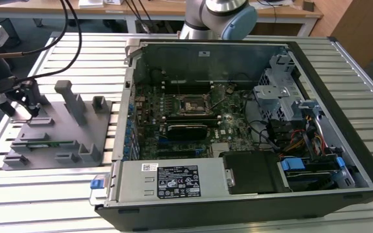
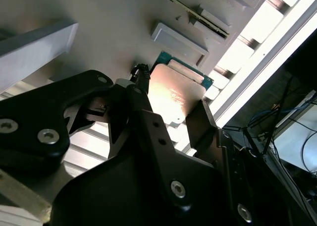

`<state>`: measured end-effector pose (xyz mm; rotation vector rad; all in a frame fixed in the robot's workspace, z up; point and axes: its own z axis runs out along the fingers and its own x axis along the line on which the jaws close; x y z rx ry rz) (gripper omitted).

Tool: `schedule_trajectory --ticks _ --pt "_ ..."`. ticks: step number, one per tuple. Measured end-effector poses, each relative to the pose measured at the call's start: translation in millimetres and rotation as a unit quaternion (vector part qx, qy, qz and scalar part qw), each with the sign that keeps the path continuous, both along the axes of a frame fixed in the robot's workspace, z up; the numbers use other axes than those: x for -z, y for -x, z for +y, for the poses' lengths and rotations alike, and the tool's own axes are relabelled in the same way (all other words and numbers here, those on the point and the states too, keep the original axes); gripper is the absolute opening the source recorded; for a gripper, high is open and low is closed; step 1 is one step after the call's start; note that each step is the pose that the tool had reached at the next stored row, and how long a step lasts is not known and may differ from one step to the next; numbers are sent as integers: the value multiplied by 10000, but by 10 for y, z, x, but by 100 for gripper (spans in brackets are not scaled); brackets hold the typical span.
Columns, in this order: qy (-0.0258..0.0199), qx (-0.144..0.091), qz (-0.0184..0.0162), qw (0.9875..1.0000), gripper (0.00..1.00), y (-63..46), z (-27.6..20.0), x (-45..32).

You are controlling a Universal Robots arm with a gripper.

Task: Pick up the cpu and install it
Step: 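Pick up the cpu and move it towards the insertion slot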

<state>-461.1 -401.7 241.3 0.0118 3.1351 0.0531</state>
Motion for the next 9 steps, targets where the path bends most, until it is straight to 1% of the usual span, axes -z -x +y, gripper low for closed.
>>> schedule_trajectory --ticks 9 --pt "0 0 0 10000 54 0 0 -91"
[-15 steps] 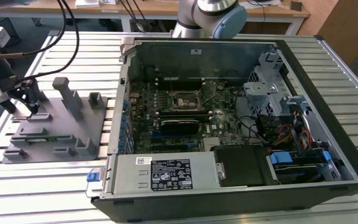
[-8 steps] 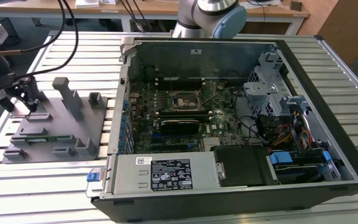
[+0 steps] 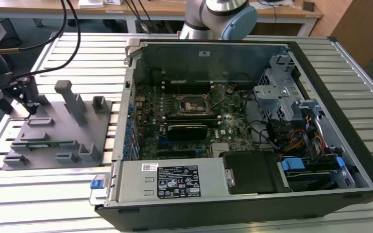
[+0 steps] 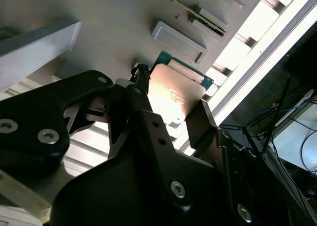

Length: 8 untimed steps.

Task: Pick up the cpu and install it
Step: 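Pick up the cpu and move it towards the insertion slot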

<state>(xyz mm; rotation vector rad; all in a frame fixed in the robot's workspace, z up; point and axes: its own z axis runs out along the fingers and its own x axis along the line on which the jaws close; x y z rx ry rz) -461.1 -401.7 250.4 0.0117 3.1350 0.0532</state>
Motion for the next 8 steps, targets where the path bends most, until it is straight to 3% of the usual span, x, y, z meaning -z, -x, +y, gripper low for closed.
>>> schedule_trajectory --ticks 8 --pt "0 0 0 10000 54 0 2 -118"
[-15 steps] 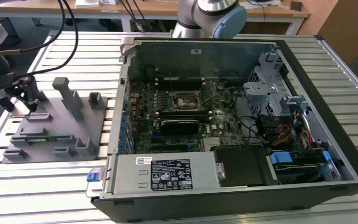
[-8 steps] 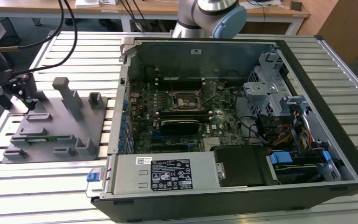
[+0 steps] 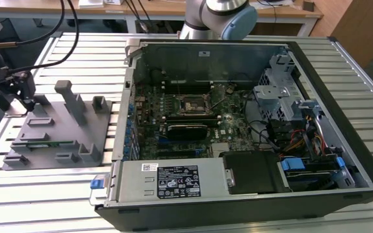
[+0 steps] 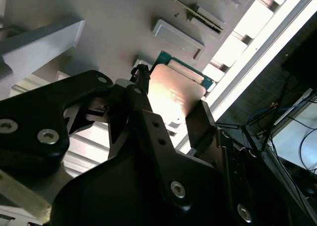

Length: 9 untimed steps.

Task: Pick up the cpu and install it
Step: 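Pick up the cpu and move it towards the insertion slot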

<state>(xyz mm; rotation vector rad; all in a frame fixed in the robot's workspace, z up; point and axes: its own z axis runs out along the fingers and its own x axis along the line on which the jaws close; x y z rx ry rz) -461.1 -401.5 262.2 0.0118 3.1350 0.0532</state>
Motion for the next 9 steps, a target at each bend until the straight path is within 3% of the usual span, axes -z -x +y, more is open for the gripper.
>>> schedule_trajectory --ticks 9 --pt "0 0 0 10000 54 0 1 -139"
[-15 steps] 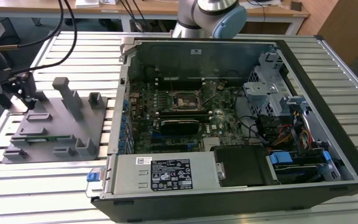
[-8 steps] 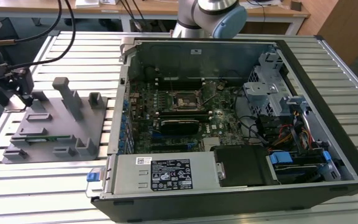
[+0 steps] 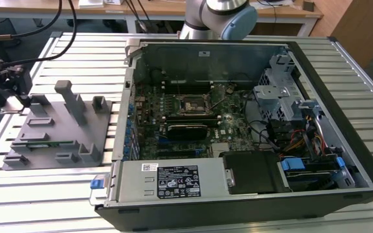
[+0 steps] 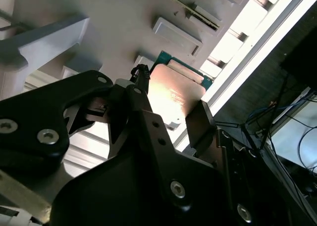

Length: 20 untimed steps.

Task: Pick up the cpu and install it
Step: 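Pick up the cpu and move it towards the insertion slot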

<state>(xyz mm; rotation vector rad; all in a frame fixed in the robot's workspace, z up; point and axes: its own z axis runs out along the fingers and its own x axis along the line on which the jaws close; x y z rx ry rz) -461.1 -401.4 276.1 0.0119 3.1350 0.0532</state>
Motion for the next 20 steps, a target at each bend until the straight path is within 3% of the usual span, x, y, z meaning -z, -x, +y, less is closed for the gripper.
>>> schedule_trajectory --ticks 20 --pt "0 0 -12 10000 54 0 15 -398"
